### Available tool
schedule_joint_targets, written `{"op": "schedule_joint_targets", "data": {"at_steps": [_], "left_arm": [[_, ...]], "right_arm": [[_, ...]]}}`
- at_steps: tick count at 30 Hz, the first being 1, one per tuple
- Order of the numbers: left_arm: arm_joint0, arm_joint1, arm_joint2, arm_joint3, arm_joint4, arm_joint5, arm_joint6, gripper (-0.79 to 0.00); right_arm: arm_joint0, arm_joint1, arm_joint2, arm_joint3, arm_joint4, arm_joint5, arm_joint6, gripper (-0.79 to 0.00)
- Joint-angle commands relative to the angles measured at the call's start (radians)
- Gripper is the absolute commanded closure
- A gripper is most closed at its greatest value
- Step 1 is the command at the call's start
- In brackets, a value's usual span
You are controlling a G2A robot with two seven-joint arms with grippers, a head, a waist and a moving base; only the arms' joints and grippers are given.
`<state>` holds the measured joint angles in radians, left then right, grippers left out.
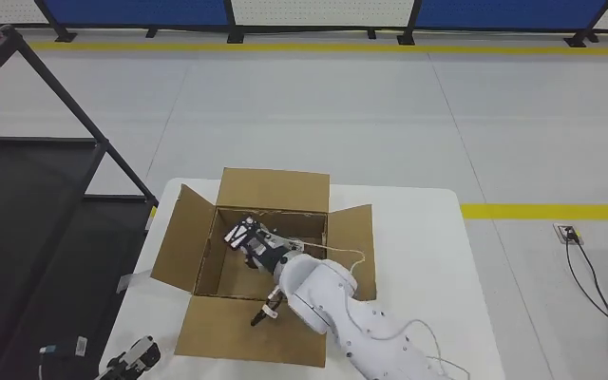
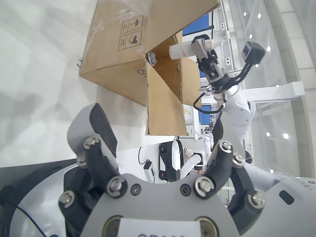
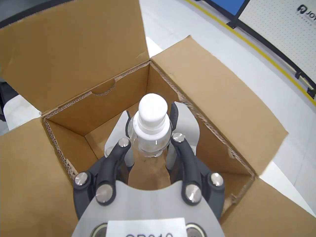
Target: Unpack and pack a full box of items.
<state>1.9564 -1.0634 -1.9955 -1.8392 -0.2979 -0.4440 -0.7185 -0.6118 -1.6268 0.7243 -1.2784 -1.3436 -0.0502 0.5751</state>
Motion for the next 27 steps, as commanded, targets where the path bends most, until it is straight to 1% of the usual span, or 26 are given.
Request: {"op": "schedule_joint_targets", "data": {"at_steps": [1,3,7,10,14,19,25,26,27], "left_arm": [[0.001,0.000,-0.003,0.002,-0.006,-0.004,-0.003,-0.785],[0.001,0.000,-0.006,0.004,-0.009,-0.006,-0.008,-0.785],[0.001,-0.001,-0.007,0.006,-0.014,-0.011,-0.014,-0.785],[0.001,-0.001,-0.008,0.009,-0.018,-0.014,-0.018,-0.785],[-0.001,-0.002,-0.010,0.012,-0.024,-0.013,-0.023,-0.785],[-0.004,-0.002,-0.010,0.012,-0.022,-0.011,-0.028,-0.785],[-0.009,-0.002,-0.010,0.011,-0.017,-0.003,-0.031,-0.785],[-0.010,-0.002,-0.009,0.010,-0.015,-0.002,-0.032,-0.785],[-0.011,-0.002,-0.009,0.010,-0.014,-0.001,-0.032,-0.785]], "right_arm": [[0.071,-0.036,-0.048,0.119,0.047,0.015,-0.004,0.000],[0.124,-0.070,-0.087,0.216,0.080,0.028,-0.013,0.000],[0.196,-0.139,-0.157,0.399,0.132,0.042,-0.053,0.000],[0.236,-0.187,-0.192,0.517,0.157,0.047,-0.088,0.000],[0.269,-0.241,-0.217,0.649,0.194,0.022,-0.131,0.000],[0.297,-0.292,-0.225,0.782,0.228,0.007,-0.165,0.000],[0.318,-0.332,-0.217,0.903,0.262,-0.020,-0.194,0.000],[0.321,-0.338,-0.215,0.916,0.265,-0.023,-0.198,-0.031],[0.323,-0.342,-0.214,0.928,0.268,-0.027,-0.204,-0.148]]}}
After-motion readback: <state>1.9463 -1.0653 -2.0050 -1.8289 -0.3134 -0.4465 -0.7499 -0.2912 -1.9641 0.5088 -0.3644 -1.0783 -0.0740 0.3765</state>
